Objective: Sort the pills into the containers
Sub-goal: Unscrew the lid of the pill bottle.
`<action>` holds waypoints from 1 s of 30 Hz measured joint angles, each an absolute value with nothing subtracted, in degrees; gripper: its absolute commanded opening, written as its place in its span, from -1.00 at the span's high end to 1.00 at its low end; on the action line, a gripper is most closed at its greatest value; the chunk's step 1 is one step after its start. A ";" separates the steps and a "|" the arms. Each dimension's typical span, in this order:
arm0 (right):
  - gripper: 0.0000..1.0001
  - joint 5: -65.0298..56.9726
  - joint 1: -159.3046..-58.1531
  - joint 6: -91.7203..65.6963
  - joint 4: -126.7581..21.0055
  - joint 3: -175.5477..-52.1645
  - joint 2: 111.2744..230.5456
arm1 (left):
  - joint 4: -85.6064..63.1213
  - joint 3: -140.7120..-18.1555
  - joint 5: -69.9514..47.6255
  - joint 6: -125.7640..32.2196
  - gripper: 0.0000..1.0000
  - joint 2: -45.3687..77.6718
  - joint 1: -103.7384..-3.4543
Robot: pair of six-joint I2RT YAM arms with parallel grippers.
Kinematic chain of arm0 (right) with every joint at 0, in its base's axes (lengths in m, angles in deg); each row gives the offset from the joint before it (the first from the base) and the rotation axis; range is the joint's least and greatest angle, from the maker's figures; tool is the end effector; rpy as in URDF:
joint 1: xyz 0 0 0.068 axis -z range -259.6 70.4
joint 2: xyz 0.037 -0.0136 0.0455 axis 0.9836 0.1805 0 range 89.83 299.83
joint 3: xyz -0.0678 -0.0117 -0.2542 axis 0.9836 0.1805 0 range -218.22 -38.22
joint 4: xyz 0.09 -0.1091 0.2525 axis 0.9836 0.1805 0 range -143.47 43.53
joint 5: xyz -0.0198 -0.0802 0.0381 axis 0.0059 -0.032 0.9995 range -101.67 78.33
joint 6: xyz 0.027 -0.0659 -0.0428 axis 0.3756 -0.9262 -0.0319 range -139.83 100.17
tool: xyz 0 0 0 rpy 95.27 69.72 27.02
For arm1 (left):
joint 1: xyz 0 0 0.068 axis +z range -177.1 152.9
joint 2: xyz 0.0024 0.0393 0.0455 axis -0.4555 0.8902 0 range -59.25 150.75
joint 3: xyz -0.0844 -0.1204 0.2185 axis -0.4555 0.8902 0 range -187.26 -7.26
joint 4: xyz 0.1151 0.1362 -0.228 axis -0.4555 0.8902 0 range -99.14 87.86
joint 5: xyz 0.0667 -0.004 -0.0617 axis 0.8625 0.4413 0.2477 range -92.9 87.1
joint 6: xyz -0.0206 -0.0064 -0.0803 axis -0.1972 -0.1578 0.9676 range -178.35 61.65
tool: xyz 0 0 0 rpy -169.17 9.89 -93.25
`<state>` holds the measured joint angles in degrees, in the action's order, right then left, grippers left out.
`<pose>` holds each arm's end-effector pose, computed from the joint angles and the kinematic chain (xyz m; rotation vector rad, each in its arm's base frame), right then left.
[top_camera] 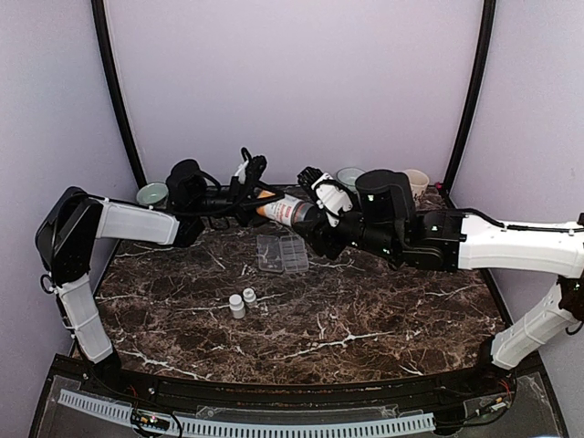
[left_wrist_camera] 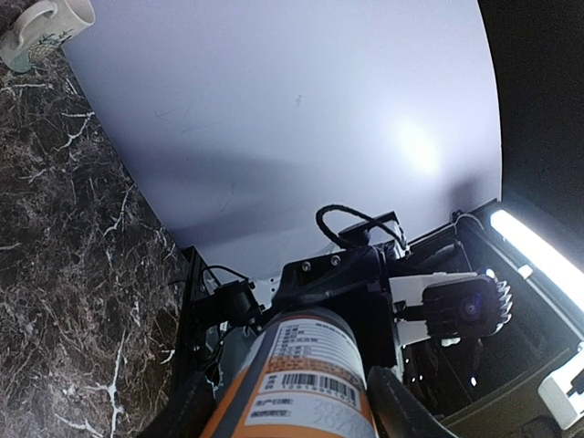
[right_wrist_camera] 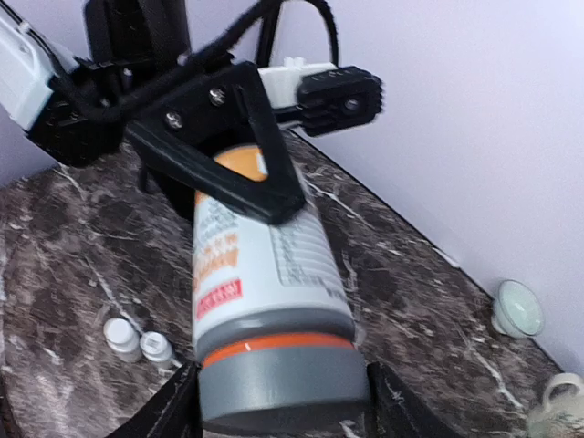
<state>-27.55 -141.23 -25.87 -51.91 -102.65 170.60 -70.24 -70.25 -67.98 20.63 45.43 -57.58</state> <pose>0.2059 0.3395 0.3005 -0.8890 1.6691 0.4064 0.3356 -0.2739 0.2563 0.5772 1.8005 -2.1372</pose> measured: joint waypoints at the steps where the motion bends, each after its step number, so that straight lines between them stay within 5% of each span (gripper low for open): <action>1: -0.42 -28.82 -141.23 -25.83 -51.71 -102.62 170.58 | -70.63 -70.25 -67.65 21.42 1.00 45.60 -57.55; 5: -0.64 -32.27 -139.74 -23.51 -47.89 -102.32 169.97 | -72.23 -70.88 -65.95 23.14 1.00 45.71 -56.18; 11: -0.65 -30.08 -137.86 -18.07 -45.42 -102.34 169.22 | -73.82 -71.51 -65.01 23.99 1.00 45.71 -55.28; 30: -0.62 5.87 -123.83 23.46 -58.14 -103.87 168.20 | -71.29 -71.62 -64.96 19.36 1.00 45.63 -55.39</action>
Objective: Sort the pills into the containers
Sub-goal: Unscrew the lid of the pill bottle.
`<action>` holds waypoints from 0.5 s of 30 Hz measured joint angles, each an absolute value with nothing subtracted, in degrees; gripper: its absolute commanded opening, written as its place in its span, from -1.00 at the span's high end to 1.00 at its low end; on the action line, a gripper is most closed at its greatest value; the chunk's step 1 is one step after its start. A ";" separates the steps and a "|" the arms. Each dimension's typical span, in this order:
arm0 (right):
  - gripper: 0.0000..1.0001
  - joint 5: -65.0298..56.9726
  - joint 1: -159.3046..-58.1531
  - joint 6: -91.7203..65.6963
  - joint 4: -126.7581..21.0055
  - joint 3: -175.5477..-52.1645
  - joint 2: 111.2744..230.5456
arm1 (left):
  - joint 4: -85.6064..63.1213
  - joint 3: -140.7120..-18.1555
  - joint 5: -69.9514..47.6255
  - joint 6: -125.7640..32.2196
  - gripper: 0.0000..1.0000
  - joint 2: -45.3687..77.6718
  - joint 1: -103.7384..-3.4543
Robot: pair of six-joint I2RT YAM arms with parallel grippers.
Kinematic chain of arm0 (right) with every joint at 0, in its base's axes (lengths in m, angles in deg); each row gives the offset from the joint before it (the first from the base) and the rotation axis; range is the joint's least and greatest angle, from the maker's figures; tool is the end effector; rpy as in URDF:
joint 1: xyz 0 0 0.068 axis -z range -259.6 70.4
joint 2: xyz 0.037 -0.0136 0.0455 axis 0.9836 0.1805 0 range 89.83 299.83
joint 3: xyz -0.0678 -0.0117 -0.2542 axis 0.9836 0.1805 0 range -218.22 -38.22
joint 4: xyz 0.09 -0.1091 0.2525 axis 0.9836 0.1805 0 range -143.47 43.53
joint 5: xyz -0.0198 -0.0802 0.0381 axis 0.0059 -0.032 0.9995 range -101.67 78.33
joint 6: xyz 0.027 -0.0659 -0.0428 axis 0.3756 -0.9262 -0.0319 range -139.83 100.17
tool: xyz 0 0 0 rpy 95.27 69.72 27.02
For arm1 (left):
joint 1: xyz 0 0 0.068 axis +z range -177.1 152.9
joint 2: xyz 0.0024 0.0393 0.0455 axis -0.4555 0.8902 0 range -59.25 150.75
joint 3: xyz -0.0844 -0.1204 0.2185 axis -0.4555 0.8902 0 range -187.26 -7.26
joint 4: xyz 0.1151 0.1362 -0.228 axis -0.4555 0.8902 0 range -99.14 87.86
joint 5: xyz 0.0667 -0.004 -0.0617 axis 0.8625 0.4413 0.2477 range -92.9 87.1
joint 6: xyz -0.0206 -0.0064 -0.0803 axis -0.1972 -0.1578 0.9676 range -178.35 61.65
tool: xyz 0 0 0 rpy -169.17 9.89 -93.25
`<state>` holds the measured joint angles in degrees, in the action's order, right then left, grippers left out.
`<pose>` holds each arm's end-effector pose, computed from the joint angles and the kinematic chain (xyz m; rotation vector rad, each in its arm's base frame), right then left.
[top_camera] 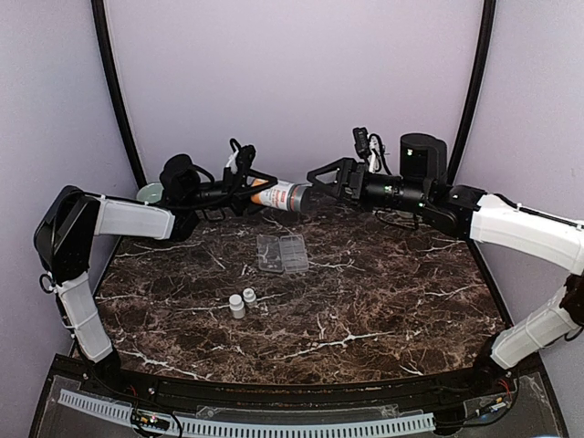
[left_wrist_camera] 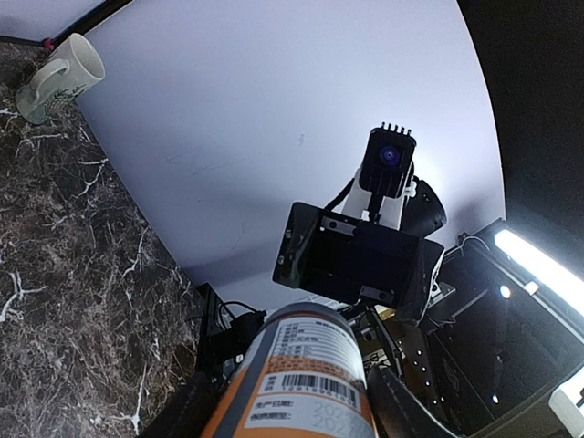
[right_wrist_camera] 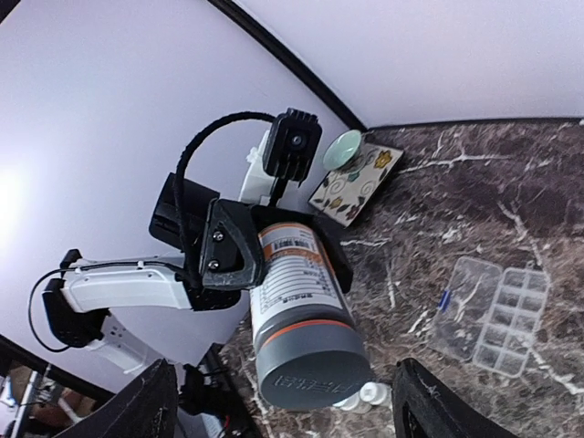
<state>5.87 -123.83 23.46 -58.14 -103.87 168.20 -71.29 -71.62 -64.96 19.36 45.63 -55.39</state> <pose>0.2654 0.2889 0.3405 -0.2699 1.8957 1.3514 0.3514 -0.2620 0.2662 0.5215 1.7254 -2.0750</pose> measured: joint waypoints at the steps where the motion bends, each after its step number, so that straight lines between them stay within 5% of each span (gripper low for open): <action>1: -0.61 7.27 -123.63 25.45 -58.90 -103.87 168.85 | -70.76 -71.62 -64.99 18.81 1.00 45.58 -55.39; 15: -0.53 16.76 -122.65 36.88 -61.07 -104.00 173.57 | -68.08 -71.69 -64.96 16.17 1.00 44.99 -55.39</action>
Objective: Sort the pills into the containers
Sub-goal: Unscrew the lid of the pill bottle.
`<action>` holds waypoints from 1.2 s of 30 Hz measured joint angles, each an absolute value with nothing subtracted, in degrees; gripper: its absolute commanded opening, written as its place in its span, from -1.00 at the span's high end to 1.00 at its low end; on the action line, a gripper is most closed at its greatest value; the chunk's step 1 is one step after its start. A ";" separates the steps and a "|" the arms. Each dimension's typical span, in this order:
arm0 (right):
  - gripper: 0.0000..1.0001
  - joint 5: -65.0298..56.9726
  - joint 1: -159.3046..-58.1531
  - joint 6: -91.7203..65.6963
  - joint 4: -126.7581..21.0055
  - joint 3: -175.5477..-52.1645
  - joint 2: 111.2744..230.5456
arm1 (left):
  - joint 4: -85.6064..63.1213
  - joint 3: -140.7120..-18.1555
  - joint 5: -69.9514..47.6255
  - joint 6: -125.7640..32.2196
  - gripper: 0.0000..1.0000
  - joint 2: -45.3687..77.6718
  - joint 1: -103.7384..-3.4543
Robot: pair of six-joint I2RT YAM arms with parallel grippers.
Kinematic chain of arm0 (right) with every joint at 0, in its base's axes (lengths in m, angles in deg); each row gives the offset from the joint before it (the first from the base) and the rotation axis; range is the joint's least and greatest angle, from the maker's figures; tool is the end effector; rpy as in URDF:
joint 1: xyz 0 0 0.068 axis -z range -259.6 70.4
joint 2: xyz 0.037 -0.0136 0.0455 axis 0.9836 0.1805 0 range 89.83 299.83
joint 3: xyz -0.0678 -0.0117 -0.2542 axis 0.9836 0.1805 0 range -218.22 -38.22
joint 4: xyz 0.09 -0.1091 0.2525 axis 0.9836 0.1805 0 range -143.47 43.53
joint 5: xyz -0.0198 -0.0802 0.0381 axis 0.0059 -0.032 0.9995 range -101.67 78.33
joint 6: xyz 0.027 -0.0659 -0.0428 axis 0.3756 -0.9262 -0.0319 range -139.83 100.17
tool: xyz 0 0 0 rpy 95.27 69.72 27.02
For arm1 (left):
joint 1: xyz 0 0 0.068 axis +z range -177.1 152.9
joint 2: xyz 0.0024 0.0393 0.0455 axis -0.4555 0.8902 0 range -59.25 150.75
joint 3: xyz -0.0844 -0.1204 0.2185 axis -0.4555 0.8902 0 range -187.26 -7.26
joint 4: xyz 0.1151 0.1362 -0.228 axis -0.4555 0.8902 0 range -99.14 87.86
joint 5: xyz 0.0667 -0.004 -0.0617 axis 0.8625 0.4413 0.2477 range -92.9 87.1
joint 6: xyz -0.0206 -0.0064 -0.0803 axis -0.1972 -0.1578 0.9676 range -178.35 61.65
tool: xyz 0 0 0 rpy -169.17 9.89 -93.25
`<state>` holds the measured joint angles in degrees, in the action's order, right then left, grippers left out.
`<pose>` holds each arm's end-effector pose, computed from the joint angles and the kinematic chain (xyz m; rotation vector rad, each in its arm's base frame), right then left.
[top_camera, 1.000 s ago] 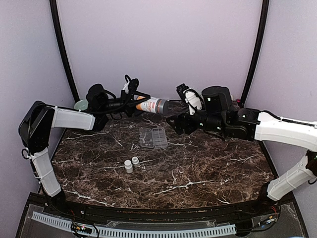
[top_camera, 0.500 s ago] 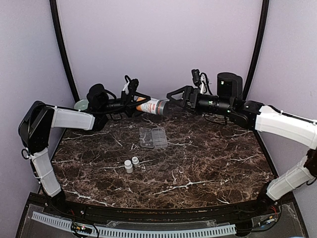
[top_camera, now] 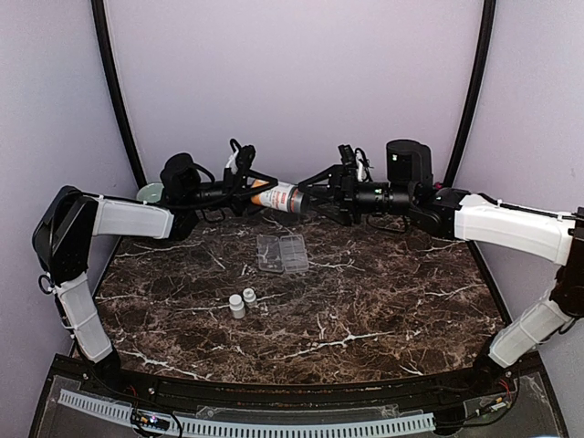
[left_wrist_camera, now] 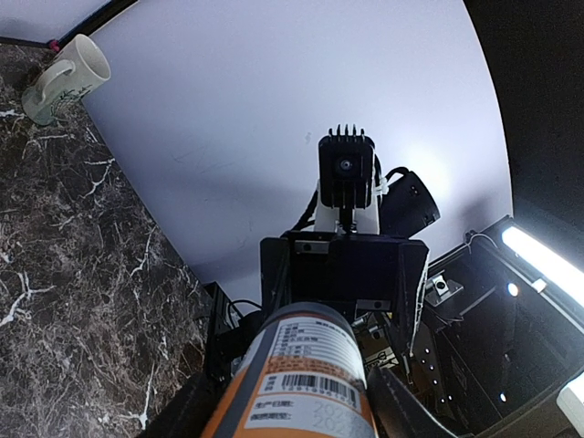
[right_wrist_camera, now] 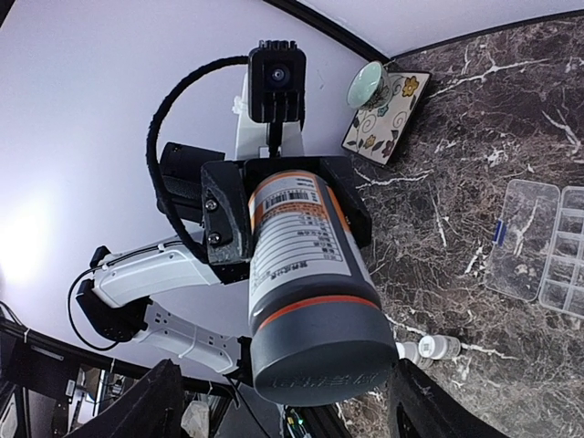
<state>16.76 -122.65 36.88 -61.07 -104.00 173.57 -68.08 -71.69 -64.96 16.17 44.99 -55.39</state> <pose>0.2743 0.3035 0.3138 -0.1835 2.0575 1.6184 0.3519 -0.2622 0.2655 0.5340 1.7365 -2.0444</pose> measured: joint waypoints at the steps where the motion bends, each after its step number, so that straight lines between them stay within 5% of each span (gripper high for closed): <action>1: -0.52 17.06 -122.56 37.19 -61.26 -104.00 173.71 | -68.03 -71.71 -64.96 16.17 1.00 44.99 -55.39; 28: -0.47 20.71 -121.40 39.42 -64.02 -104.35 177.86 | -67.75 -72.10 -64.90 16.32 1.00 44.99 -55.33; 36: 0.02 21.78 -121.18 40.01 -64.96 -104.57 178.21 | -67.73 -72.15 -64.99 16.41 1.00 44.99 -55.35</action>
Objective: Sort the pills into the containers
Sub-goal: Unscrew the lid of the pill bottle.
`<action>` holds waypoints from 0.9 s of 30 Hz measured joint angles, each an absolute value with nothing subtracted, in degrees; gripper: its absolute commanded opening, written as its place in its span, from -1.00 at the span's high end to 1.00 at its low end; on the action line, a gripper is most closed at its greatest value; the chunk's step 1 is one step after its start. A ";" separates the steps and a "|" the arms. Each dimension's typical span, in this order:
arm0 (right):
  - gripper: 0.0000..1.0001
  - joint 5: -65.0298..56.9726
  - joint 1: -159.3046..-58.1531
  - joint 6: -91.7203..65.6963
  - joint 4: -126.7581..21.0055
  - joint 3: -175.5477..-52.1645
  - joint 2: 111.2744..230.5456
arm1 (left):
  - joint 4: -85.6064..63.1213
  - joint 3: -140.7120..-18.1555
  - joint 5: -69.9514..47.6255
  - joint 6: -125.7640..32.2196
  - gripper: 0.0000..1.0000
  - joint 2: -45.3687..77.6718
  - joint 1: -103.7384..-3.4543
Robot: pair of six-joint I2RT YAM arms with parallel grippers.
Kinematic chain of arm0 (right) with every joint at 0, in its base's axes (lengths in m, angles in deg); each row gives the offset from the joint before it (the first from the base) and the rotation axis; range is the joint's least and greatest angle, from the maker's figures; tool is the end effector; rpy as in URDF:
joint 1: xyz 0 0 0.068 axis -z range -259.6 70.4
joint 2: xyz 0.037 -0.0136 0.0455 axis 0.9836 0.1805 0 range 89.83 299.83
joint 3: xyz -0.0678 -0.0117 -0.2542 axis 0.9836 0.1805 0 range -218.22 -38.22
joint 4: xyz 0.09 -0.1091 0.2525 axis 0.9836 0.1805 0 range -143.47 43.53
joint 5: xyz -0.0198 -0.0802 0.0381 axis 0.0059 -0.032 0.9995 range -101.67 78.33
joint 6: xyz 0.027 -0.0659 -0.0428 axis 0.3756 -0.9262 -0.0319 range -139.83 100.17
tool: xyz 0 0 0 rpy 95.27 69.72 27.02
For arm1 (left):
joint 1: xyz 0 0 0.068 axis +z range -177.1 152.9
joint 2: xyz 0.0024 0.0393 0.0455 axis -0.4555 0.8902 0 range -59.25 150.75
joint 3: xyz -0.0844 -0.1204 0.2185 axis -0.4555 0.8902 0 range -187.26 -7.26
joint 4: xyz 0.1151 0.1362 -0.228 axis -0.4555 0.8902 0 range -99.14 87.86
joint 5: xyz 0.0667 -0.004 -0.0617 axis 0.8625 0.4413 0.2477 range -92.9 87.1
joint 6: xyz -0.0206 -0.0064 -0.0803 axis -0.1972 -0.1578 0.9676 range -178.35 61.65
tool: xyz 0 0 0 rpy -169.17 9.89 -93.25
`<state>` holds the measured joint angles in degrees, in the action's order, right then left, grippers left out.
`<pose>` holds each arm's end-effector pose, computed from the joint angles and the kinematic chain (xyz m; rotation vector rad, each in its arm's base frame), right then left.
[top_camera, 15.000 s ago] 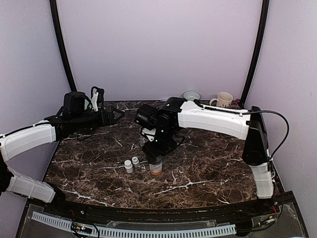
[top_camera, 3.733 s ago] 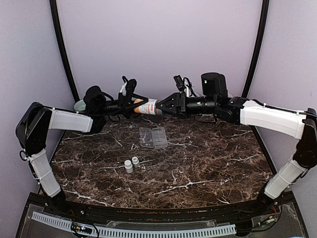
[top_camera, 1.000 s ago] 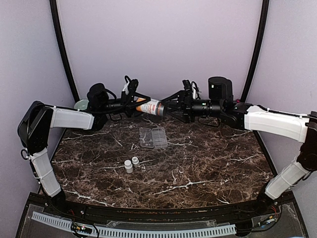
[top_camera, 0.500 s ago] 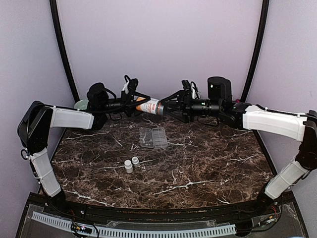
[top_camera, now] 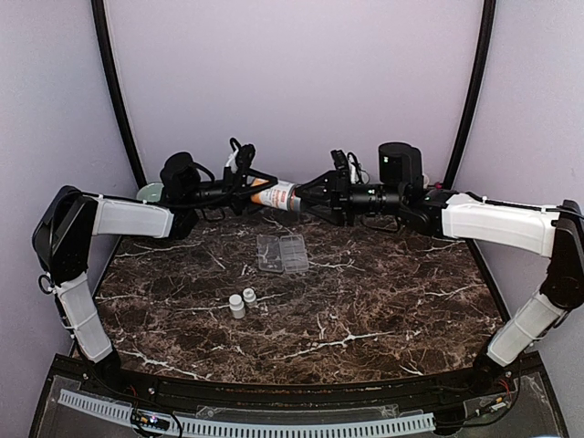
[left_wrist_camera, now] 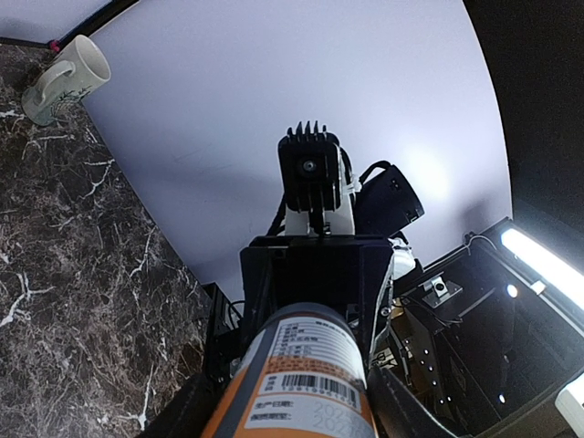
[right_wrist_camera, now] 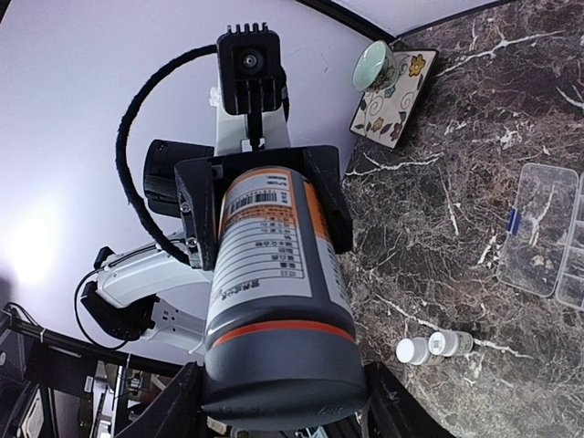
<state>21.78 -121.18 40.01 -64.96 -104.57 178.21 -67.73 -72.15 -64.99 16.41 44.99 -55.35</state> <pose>0.2893 0.3101 0.2956 -0.1794 2.0960 1.7011 0.3529 -0.2624 0.2677 0.5320 1.7372 -2.0466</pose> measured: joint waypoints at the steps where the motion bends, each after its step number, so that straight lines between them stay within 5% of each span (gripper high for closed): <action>1: 0.10 22.04 -121.18 40.09 -64.96 -104.85 178.36 | -67.73 -72.15 -64.99 16.48 1.00 44.99 -55.35; 8: 0.50 23.03 -121.10 38.76 -63.43 -106.27 178.99 | -67.84 -72.17 -64.83 16.48 1.00 44.97 -55.19; 17: 0.51 13.37 -123.48 18.67 -47.41 -114.69 178.16 | -70.48 -72.87 -64.24 19.10 1.00 45.15 -55.13; 27: 0.48 -11.33 -132.88 -7.88 -47.06 -107.52 171.59 | -71.81 -73.92 -67.15 21.83 1.00 47.77 -56.18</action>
<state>-11.33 -132.88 -7.88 -47.06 -107.52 171.59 -71.81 -73.92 -67.15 21.83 47.77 -56.18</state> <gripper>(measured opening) 0.505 0.550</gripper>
